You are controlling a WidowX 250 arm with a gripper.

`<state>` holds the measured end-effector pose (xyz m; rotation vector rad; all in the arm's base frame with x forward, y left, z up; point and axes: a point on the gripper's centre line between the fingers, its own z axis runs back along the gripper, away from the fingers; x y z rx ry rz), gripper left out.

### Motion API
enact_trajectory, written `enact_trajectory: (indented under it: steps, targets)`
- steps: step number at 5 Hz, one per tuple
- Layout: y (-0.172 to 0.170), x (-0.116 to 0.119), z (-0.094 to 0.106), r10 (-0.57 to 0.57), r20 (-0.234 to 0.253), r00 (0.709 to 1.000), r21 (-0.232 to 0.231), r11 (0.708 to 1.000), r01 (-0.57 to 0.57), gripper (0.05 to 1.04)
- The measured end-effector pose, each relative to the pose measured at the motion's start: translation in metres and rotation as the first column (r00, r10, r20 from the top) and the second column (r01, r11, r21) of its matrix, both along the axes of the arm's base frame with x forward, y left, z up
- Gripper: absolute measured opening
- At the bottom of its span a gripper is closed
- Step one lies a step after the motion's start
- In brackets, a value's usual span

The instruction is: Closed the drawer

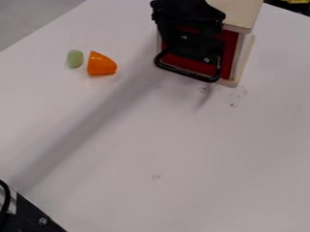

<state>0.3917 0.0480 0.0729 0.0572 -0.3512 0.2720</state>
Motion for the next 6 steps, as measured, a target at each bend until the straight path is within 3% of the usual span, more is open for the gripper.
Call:
enact_trajectory:
  steps: [1,2,3,4,5,6]
  targets:
    - [0.0,0.001,0.003,-0.001,-0.003,1.0,-0.003,1.0,0.001,1.001]
    - [0.001,-0.003,0.008,0.014,-0.027,1.0,-0.04,0.999,-0.015,1.001]
    - [0.005,-0.015,0.045,0.04,0.024,0.999,-0.062,0.997,-0.038,1.001]
    - [0.002,-0.036,0.064,0.007,0.002,1.0,-0.052,0.999,-0.007,1.001]
    - [0.007,-0.069,0.088,-0.102,-0.124,0.987,0.047,0.993,0.109,1.001]
    - [0.008,-0.073,0.092,-0.111,-0.131,0.985,0.058,0.991,0.119,1.001]
